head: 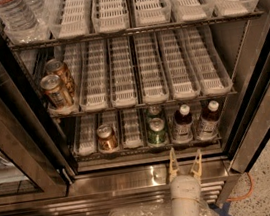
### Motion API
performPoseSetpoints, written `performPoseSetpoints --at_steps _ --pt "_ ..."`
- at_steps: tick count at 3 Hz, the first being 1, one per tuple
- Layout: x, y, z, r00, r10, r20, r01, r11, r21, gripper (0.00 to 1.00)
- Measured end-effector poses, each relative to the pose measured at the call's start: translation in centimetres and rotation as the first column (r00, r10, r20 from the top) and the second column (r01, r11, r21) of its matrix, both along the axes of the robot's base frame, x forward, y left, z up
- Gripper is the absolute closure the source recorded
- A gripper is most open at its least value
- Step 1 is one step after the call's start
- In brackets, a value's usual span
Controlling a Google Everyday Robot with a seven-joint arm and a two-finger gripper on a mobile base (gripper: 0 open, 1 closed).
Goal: Pick blue plastic bottle from bottom shelf of fridge
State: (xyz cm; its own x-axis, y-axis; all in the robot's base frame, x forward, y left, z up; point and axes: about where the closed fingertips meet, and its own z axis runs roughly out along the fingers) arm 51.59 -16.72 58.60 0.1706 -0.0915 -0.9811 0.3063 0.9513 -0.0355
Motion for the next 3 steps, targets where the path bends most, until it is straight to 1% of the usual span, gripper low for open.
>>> performPoseSetpoints --at_steps 1,2,3 --pt "0.11 0.06 0.05 1.0000 0.002 0.000 -0.002 1.000 -0.002 0.52" --pt "0.67 0.19 0.26 1.0000 0.008 -0.001 -0.008 1.000 -0.009 0.45" --pt "0.68 0.20 0.26 1.0000 0.008 -0.001 -0.008 1.000 -0.009 0.32"
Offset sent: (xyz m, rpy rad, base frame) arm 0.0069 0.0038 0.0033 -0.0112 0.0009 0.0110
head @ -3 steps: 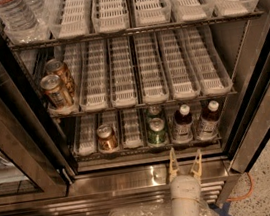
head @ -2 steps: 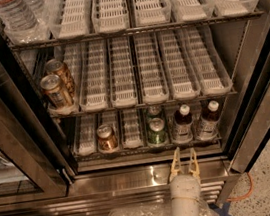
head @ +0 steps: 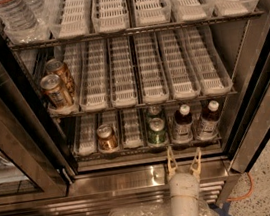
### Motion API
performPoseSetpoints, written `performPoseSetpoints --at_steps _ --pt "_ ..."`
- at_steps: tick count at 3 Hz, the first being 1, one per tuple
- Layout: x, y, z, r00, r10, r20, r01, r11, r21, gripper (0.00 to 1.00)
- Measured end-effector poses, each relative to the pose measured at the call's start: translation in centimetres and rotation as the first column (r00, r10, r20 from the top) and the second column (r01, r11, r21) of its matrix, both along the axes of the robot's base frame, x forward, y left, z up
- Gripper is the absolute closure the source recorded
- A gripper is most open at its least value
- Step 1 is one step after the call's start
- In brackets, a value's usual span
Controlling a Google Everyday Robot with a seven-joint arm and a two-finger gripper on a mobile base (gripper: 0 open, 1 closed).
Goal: Pick blue plastic bottle from bottom shelf of fridge
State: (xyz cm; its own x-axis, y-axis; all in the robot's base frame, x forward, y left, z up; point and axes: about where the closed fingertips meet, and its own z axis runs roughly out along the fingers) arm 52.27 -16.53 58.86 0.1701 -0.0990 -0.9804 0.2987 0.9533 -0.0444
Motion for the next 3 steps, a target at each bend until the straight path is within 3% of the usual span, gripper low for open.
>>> performPoseSetpoints --at_steps 3 --pt "3.2 0.1 1.4 0.9998 0.017 -0.004 -0.017 0.999 -0.027 0.29"
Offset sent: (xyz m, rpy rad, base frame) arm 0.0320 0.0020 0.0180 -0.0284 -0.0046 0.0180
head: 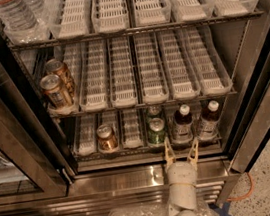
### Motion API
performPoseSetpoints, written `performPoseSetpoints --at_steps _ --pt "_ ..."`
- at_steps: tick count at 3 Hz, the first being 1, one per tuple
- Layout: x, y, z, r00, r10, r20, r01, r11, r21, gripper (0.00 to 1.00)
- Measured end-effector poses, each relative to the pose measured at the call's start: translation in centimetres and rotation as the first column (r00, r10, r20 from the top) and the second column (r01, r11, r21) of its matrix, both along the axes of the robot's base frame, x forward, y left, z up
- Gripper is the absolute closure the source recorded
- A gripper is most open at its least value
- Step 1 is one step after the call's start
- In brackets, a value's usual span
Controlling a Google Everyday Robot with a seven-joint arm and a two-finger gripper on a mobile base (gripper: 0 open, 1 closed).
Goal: Pick blue plastic bottle from bottom shelf of fridge
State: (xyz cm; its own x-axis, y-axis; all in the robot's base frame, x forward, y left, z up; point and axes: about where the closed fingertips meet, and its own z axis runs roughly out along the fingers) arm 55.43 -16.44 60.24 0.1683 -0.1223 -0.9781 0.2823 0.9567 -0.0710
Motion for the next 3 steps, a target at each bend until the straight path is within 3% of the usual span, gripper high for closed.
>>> performPoseSetpoints --at_steps 1,3 --pt "1.1 -0.3 0.4 1.0000 -0.003 -0.004 0.003 1.000 -0.001 0.35" --pt "3.3 -0.2 1.1 1.0000 -0.004 -0.007 0.004 1.000 0.010 0.35"
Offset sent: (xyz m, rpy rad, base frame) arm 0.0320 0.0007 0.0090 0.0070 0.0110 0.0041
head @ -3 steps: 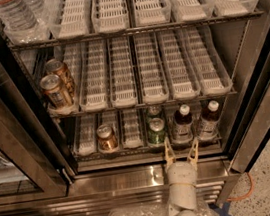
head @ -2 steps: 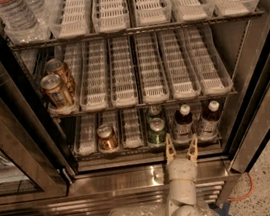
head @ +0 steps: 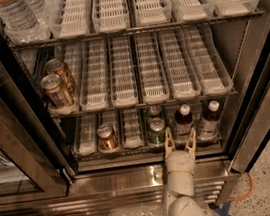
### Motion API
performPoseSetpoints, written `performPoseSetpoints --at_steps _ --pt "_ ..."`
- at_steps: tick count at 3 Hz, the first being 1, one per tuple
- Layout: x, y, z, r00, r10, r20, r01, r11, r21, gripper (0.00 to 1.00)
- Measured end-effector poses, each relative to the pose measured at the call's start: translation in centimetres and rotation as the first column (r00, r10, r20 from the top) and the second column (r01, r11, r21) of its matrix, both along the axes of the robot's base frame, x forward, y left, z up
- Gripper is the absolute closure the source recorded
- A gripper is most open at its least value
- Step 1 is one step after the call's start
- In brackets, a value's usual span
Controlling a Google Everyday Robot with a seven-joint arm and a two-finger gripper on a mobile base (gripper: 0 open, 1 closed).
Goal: Pick blue plastic bottle from bottom shelf of fridge
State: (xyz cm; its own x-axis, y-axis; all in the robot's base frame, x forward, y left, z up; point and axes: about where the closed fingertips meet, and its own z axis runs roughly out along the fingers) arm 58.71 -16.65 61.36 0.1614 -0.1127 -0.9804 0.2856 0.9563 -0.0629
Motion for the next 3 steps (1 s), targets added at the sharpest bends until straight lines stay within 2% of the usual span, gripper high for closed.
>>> performPoseSetpoints --at_steps 2,3 --pt "3.3 -0.9 1.6 0.9997 -0.022 0.003 0.022 0.999 0.028 0.35" --pt "4.8 -1.0 2.1 0.9995 -0.031 0.000 0.031 0.999 0.031 0.54"
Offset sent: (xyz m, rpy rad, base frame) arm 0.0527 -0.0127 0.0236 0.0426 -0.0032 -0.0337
